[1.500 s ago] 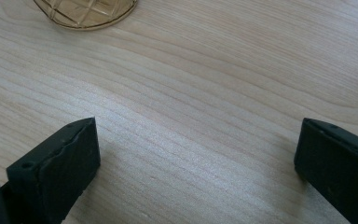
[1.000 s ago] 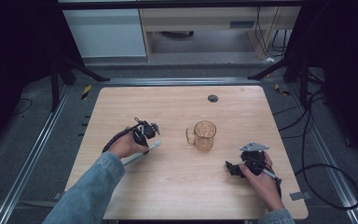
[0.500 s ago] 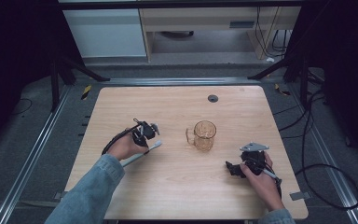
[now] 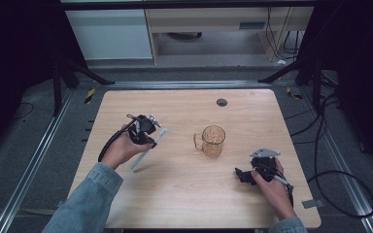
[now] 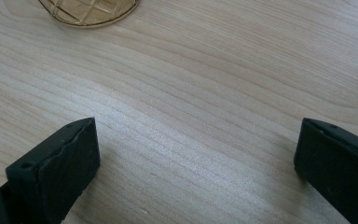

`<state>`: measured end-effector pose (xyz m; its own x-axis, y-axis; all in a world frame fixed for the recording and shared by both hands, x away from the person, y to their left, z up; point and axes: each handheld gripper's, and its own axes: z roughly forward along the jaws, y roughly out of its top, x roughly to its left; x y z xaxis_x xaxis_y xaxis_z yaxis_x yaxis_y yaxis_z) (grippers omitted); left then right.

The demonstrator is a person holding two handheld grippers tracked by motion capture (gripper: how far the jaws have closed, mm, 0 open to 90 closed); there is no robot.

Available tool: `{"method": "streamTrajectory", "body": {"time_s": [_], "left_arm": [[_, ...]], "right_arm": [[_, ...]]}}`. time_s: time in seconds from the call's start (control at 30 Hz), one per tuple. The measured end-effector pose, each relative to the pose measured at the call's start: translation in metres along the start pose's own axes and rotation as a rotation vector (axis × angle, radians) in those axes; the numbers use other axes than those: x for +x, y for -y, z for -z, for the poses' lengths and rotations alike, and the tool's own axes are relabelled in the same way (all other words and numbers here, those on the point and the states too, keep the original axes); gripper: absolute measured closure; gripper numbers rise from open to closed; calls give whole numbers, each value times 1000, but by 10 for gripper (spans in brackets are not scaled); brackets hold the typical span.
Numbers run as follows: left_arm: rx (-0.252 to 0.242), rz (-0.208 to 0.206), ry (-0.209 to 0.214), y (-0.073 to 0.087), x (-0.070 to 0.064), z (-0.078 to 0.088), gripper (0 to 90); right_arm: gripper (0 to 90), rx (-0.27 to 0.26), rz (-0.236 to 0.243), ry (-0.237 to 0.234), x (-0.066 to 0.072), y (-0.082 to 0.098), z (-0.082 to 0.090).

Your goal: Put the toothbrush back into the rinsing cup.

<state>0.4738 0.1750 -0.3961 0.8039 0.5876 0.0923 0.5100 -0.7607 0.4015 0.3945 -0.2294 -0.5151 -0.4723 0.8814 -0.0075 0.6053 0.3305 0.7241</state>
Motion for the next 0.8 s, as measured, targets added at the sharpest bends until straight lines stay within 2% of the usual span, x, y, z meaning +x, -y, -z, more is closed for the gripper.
{"method": "streamTrajectory", "body": {"time_s": [0.07,0.23,0.37,0.4,0.5,0.8], "left_arm": [[-36,17,-1,-1,-2,2,792],[-67,24,-4,-3,-5,4,792],[-123,48,-14,-7,-6,7,792],[-123,48,-14,-7,-6,7,792],[-172,65,-27,-11,-7,13,792],[-275,84,-36,-23,-15,19,792]], "right_arm": [[7,0,-1,0,0,0,1],[7,0,-2,-2,1,1,1],[7,0,-2,-1,1,1,1],[7,0,-2,-1,1,1,1],[7,0,-2,-2,1,1,1],[6,-1,-3,-2,1,1,1]]}}
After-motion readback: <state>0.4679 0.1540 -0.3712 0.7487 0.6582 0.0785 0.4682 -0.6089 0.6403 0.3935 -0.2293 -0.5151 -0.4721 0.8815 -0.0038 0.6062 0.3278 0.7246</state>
